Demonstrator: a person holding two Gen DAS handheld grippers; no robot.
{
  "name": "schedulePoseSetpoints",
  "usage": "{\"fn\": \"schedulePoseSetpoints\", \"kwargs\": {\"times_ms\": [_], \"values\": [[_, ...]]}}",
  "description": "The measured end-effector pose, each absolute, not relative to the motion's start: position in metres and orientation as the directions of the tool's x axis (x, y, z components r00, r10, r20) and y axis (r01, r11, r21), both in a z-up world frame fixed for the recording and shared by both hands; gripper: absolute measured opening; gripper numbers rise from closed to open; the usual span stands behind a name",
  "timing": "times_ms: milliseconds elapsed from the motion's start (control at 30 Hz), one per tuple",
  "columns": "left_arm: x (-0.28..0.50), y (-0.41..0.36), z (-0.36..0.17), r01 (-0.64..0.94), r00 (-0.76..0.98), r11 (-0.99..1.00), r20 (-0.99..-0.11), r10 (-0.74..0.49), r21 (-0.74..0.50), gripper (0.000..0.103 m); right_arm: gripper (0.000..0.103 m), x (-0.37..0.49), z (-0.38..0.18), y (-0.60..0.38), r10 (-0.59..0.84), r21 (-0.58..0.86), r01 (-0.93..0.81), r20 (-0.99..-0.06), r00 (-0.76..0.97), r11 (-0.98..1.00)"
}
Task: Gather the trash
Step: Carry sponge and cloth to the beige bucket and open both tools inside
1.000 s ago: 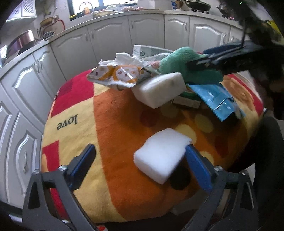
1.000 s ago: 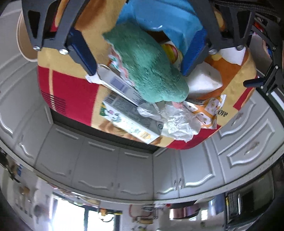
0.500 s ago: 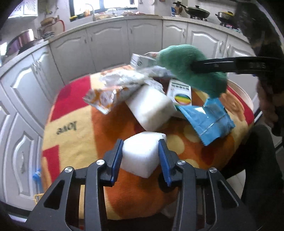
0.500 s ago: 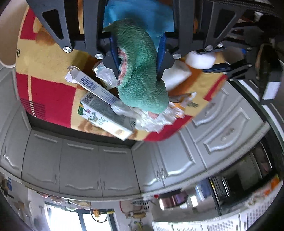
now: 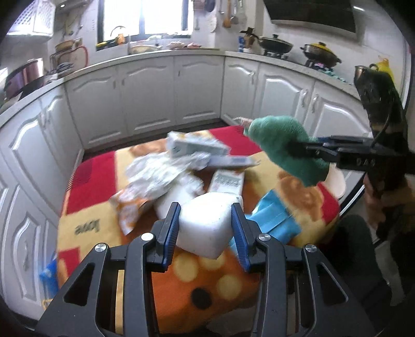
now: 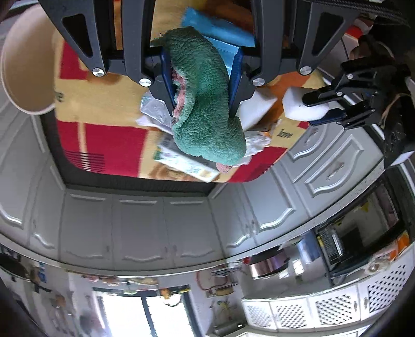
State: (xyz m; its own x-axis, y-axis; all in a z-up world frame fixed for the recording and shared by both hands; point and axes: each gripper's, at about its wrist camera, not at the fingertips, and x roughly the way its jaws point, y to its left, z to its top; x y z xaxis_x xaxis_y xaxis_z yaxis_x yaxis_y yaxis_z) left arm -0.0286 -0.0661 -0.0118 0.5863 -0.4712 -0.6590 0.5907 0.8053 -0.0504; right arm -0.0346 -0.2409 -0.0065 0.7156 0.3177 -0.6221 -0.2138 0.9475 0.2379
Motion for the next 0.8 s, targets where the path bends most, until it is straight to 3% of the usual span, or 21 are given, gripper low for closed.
{"fn": "schedulePoseSetpoints", "kwargs": {"times_ms": [467, 800], "values": [[-0.019, -0.213, 0.004, 0.696, 0.520, 0.717, -0.665, -0.536, -0.033, 0.037, 0.035, -0.084, -0.023, -0.367, 0.039, 0.193, 0.124, -0.671, 0.740, 0.973], [-0.018, -0.288, -0.006, 0.735, 0.466, 0.676, -0.691, -0.553, -0.046, 0.037, 0.035, -0.114, -0.036, -0.432, -0.074, 0.195, 0.281, -0.686, 0.724, 0.940]]}}
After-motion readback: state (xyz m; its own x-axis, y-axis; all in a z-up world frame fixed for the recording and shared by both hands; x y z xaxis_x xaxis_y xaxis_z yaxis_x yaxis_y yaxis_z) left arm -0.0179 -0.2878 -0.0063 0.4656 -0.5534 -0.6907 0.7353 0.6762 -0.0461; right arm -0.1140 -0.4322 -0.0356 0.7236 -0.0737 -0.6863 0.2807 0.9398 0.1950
